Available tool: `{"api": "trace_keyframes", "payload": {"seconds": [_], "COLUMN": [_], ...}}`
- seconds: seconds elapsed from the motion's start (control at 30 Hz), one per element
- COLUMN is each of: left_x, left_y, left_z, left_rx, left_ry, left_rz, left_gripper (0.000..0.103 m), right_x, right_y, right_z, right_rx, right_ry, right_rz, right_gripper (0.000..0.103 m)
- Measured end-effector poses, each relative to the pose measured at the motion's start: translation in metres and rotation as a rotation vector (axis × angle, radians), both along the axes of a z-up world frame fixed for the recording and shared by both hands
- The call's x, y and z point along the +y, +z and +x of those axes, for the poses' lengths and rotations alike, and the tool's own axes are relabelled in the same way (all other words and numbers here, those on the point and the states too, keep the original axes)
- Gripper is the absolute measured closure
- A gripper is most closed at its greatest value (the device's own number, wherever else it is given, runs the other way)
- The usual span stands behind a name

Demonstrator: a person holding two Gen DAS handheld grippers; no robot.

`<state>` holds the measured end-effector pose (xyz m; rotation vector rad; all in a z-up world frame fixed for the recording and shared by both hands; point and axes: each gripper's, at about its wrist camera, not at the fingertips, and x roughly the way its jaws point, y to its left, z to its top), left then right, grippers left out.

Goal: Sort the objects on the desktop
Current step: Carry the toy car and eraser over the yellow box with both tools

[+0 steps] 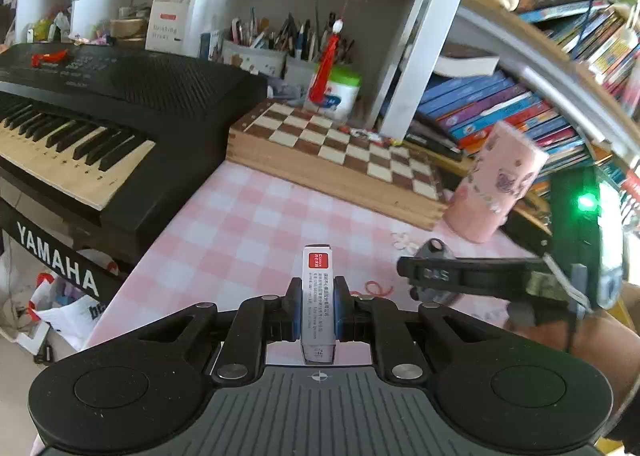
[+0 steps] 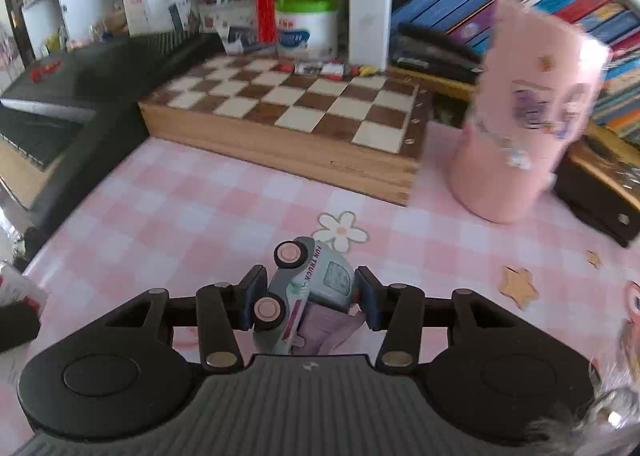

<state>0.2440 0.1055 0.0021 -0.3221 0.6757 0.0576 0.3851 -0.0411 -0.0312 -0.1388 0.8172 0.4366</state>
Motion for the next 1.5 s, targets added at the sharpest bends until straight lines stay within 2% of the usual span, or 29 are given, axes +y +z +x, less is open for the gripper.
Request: {"api": "trace_keyframes", "payload": {"seconds": [0.27,0.4,0.57,0.93,1.23,1.5], "left_x": [0.0,-0.007,-0.023,-0.045,-0.058,-0.088], "left_y": [0.025,0.039,0.054,0.07,0.061,0.057], "left_z": [-0.044,-0.072,-0.108,-0.196,-0.238,-0.254], "left_rx": [-0.03,-0.049,-0.068,-0.11,-0.071,-0.061], "left_ry": [-0.049,-0.107,-0.192,-0.294,-0.392,-0.534], "left_rz": [-0.048,-0.079,-0.068,0.048,0.038,0.042], "left_gripper": [0.09,0.09,0.09,0.09,0.09,0.09], "right_x": [-0.041,-0.057,-0.073,-0.095,-0.107,-0.132], "right_y": [0.053,0.076,0.092,0.087,0.078,0.072], "right_z": [-0.084,-0.131,-0.185,-0.289,-0.365,-0.406], "right_rx": [-0.039,-0.057,-0.05,0.017,0.034,0.052], "right_ry": [-0.01,0.001,-0.015,-0.105,-0.178,-0.292], "right_rz": [0.088,0.11,0.127,0.195,0.18,0.172], "right_gripper": [0.057,0.057,0.057,0.057,0.057,0.057]}}
